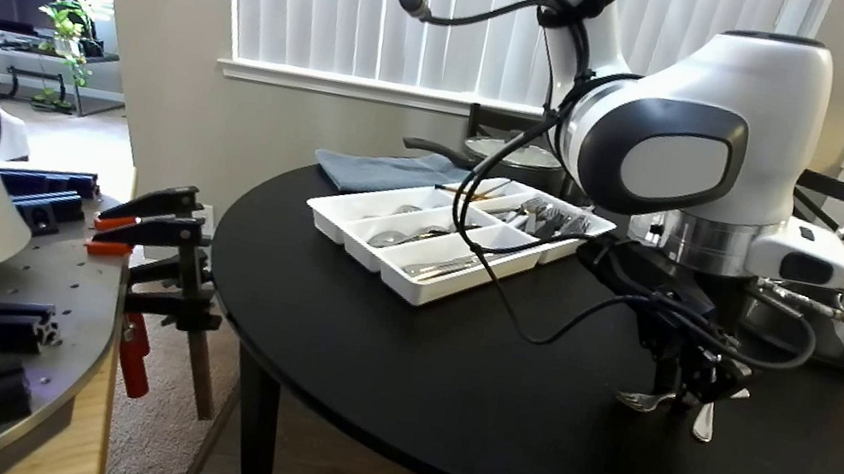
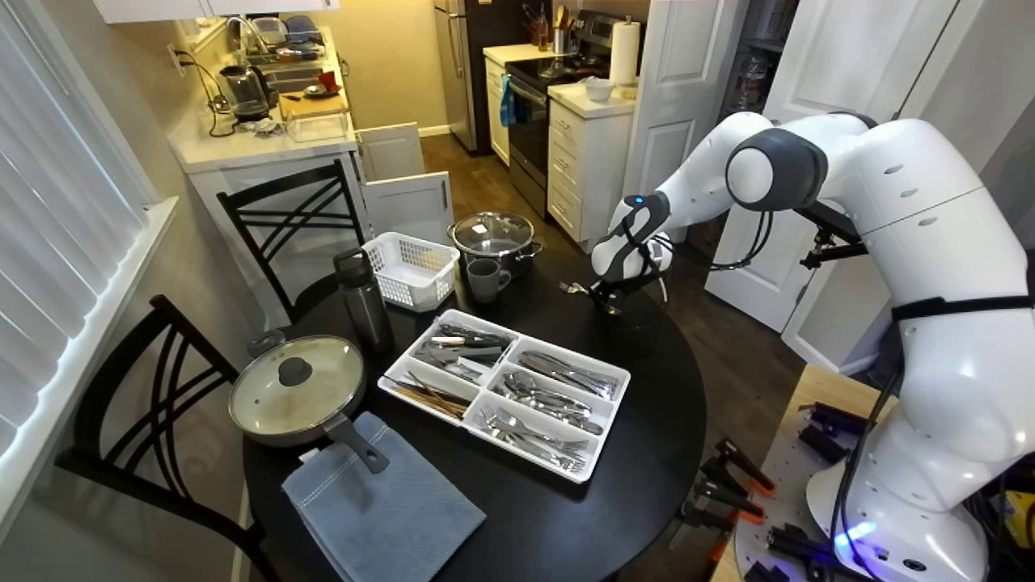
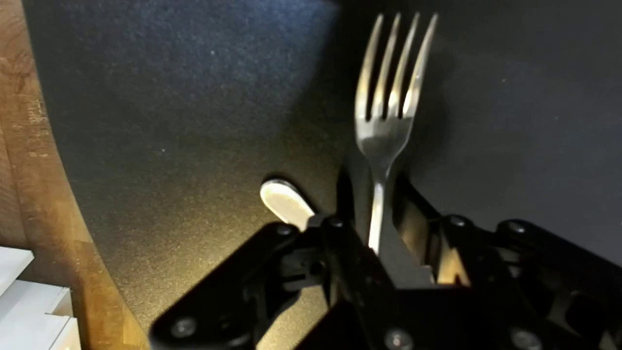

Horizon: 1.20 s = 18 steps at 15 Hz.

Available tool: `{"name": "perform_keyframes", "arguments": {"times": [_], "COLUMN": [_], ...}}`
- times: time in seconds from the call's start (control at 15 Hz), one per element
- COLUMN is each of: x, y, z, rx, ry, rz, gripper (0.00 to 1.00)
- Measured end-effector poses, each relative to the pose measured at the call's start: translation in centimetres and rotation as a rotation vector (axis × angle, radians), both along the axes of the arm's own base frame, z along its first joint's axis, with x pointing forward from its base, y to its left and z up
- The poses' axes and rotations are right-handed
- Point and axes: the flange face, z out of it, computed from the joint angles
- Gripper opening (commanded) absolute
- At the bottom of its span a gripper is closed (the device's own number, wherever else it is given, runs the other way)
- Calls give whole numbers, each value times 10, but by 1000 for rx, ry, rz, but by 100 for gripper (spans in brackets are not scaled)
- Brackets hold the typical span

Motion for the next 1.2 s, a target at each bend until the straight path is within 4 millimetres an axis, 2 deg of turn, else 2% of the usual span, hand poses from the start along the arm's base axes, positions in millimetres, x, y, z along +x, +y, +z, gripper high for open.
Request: {"name": "perform_keyframes", "arguments": {"times": [0.2,0.33,0.67,0.8,1.0,1.2], "x": [4,11,36,44,51,54], "y": [8,25,102,125,142,146], "z": [1,2,7,15,33,48], "rx": [22,53,162,180,166,160], "ry": [5,9,-8,-26,-61,-81], "rz": [-5,11,95,125,151,160], "gripper": [0,1,1,1,1,1]}}
